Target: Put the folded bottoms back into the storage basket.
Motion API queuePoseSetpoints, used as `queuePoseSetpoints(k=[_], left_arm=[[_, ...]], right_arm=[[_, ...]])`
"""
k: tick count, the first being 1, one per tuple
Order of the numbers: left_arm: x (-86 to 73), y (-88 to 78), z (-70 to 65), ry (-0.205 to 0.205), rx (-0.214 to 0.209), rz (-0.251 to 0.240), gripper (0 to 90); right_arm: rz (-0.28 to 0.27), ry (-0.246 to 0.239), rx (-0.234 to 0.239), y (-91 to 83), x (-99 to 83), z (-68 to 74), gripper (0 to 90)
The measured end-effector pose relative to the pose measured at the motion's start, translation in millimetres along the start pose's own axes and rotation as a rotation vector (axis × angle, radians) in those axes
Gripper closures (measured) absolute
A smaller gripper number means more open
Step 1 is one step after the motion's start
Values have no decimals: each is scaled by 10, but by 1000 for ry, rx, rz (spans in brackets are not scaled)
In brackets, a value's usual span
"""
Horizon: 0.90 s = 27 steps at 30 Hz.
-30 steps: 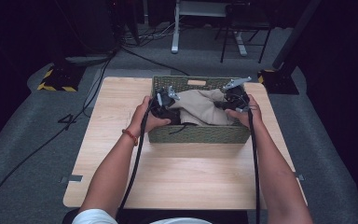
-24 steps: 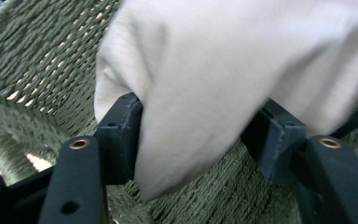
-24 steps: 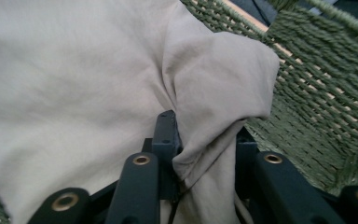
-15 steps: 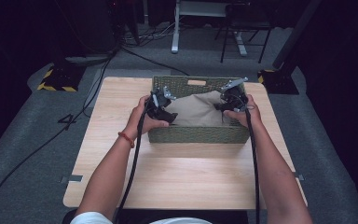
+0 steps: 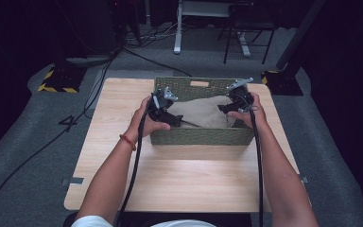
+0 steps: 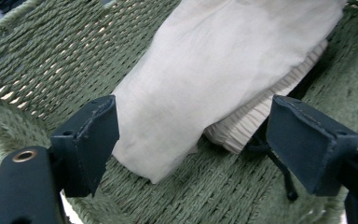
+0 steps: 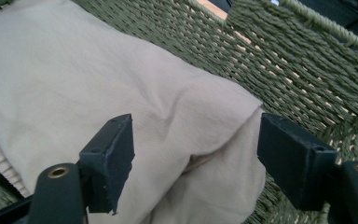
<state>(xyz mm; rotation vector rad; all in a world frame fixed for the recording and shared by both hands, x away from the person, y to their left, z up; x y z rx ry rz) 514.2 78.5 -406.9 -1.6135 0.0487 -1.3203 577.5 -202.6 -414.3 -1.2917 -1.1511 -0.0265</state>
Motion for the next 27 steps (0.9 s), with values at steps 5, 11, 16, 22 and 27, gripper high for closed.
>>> queuePoseSetpoints(k=[5,11,16,22,27], left_arm=[[3,-32,-18,-6,-23,-19,168],[7,-110,-59,11,-28,-41,167],[3,-208,-109,18,-23,-65,170],[-32,-308,-171,41,-12,-77,172],[-106,-420,-250,65,-2,-83,169]], right_arm=[[-9,-11,6,-23,13,24,248],[-20,-30,31,-111,41,97,245],[-55,-36,58,-218,55,153,256],[-70,-57,74,-335,44,215,258],[-105,-72,65,-514,-5,286,273]])
Point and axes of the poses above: each handheld gripper's, and its own axes: y roughly forward along the jaws, x roughly out of its top, z roughly to its left, the point moved 3 cm from there along y, roughly forward along the jaws
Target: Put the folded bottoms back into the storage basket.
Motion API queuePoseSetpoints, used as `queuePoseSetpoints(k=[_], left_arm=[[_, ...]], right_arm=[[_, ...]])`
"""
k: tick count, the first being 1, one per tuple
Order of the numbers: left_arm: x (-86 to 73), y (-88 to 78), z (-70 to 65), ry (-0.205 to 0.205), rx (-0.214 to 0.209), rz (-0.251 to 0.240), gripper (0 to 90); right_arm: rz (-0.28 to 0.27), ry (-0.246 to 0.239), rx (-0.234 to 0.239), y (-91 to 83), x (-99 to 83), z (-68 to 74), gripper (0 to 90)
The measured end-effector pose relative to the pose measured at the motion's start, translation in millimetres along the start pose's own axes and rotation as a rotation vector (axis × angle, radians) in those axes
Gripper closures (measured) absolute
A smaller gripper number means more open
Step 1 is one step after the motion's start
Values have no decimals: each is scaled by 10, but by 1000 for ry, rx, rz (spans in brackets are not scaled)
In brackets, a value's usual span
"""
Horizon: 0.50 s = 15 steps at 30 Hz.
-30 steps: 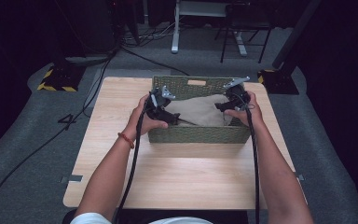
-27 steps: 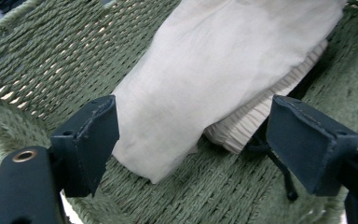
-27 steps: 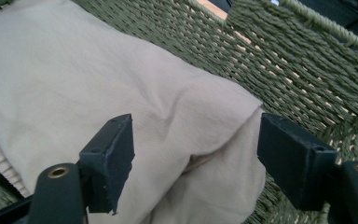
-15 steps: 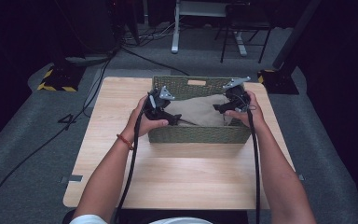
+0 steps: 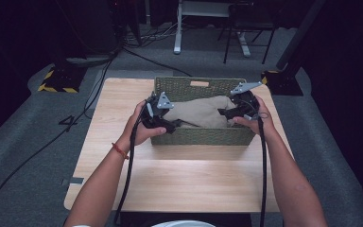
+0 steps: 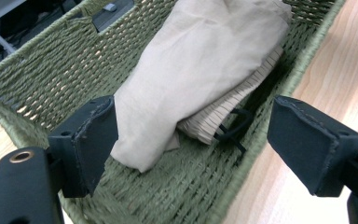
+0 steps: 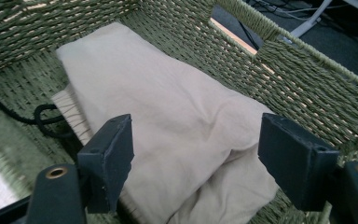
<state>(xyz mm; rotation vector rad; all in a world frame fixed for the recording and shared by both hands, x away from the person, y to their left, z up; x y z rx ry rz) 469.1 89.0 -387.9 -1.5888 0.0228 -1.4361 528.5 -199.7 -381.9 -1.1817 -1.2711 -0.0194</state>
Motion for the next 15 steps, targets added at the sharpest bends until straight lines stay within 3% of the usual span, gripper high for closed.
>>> queuePoseSetpoints(k=[15], left_arm=[[-191,-266,-202,49,13,-22,168]], right_arm=[[-46,-48,-9,-398,-147,150,274]])
Point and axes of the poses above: each handheld gripper's, and its own axes: y roughly forward along the jaws, x roughly out of its top, z roughly to its left, the point moved 3 cm from there along y, roughly forward along the jaws
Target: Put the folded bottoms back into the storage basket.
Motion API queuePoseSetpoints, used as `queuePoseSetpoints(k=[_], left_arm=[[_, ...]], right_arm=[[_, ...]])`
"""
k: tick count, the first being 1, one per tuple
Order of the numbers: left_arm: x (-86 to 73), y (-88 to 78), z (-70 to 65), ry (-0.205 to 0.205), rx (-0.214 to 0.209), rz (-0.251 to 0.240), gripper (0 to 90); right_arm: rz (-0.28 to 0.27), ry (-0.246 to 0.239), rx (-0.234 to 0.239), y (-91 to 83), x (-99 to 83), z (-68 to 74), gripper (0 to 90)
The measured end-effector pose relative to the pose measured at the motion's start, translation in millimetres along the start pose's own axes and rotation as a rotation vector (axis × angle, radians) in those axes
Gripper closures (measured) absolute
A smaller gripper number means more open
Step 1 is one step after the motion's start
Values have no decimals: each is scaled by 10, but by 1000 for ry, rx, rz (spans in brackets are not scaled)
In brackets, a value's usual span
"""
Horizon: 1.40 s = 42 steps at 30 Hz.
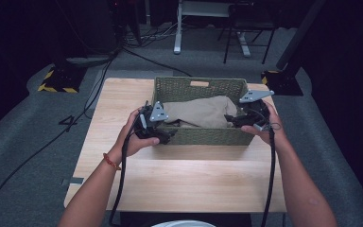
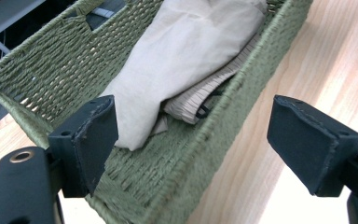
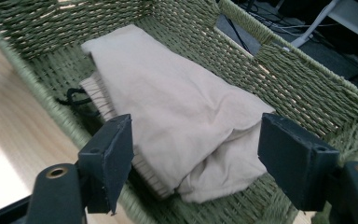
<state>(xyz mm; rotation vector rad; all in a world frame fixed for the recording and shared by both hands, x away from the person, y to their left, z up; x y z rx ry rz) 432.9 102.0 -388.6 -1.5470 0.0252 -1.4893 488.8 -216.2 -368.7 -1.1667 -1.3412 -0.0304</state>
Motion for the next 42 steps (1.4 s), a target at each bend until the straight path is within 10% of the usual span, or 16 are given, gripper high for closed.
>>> queuePoseSetpoints(k=[11,42], left_arm=[[-173,-106,-207,50,20,25,167],[-848,-173,-448,22,48,108,164]], right_arm=[[-23,-22,-17,-272,-175,137,269],[-5,-48,-77,-526,-927,413,256]])
Point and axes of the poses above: each handheld gripper's, and its own axes: y roughly forward along the jaws, x roughly out of its top, z roughly to its left, the point moved 3 cm from there along y, roughly forward along the jaws
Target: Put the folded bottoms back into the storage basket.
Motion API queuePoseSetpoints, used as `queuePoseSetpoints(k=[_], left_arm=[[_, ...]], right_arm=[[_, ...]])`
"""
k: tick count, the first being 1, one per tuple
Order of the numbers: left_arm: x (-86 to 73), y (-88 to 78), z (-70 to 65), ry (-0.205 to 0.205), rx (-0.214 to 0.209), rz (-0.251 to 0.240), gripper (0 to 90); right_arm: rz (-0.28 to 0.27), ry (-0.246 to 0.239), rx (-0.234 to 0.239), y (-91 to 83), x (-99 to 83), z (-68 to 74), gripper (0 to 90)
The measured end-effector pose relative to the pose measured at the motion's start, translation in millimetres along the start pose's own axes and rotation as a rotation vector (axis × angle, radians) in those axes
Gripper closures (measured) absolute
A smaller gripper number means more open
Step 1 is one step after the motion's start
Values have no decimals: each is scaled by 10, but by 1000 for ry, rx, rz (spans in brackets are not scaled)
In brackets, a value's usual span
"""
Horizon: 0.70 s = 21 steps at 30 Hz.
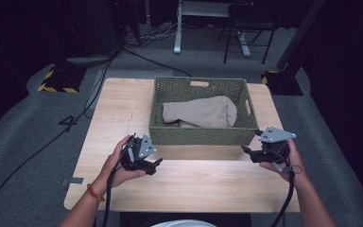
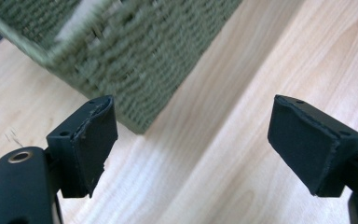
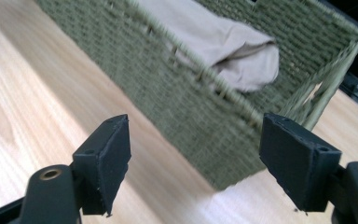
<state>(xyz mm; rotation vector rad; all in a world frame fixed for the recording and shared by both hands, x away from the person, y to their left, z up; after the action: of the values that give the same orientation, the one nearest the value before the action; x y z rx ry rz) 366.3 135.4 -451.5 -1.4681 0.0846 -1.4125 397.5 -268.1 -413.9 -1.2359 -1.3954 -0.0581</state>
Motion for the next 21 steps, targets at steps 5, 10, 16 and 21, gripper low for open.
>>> queuePoseSetpoints(k=[5,10,16,21], left_arm=[[-130,28,-57,-5,1,25,164],[-240,39,-65,-7,10,48,164],[-417,49,-70,-53,7,66,164],[-551,39,-76,-80,5,83,164]], right_arm=[[20,3,-15,-9,-181,82,255],[46,7,-29,-43,-348,111,248],[72,45,-35,-89,-590,99,248],[96,86,-28,-89,-805,91,246]])
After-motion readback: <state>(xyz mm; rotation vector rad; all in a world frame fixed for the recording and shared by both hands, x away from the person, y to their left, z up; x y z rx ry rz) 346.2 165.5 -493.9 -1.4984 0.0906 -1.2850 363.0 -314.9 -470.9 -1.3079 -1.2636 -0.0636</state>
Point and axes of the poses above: each handheld gripper's, and its own axes: y roughly forward along the jaws, x roughly out of its top, z roughly to its left, the point moved 3 cm from there along y, roughly forward along the jaws
